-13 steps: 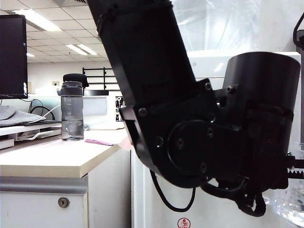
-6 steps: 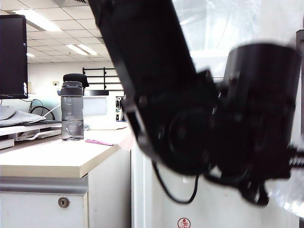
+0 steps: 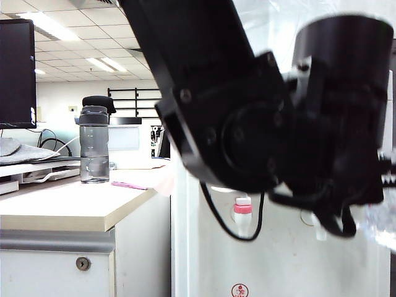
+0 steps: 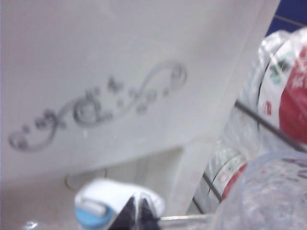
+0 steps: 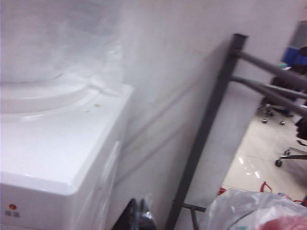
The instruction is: Pick up the plastic mug from the left desk, go to the cold water outlet of the water dispenser, press the vertical switch to get some water, then put the mug back on the desk.
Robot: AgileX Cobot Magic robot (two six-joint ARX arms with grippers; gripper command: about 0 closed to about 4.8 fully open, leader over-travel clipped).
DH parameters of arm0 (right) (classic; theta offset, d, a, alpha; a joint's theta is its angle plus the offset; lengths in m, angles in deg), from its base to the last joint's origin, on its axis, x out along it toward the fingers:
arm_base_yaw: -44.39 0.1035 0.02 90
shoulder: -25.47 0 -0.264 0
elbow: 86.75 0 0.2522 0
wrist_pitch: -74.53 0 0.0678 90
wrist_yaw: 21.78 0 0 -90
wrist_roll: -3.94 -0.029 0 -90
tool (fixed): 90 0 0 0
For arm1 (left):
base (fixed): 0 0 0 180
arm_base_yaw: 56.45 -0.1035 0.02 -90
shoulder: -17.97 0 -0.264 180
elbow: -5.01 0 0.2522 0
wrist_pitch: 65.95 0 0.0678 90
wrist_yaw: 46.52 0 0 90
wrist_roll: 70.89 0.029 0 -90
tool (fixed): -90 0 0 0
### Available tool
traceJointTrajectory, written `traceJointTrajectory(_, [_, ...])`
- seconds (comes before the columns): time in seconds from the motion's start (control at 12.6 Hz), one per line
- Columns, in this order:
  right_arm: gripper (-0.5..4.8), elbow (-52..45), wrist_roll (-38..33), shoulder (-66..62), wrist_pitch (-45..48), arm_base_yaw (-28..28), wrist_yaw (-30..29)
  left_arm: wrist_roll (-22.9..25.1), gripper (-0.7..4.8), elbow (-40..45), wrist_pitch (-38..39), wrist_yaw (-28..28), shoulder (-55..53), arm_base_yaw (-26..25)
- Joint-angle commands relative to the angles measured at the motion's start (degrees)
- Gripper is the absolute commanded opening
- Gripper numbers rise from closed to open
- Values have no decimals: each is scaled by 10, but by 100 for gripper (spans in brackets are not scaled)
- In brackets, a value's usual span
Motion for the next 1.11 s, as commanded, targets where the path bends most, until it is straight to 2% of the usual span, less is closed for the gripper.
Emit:
traceJointTrajectory(0.08, [-1, 3, 1, 39, -38, -14, 1, -8, -5, -3, -24, 2, 23, 2])
traceJointTrajectory(0.79, [-1, 2, -28, 233, -181, -21, -1, -8, -5, -3, 24, 4, 104, 2])
traceJointTrajectory(1.11, [-1, 2, -28, 281, -254, -21, -1, -8, -5, -3, 45, 5, 132, 2])
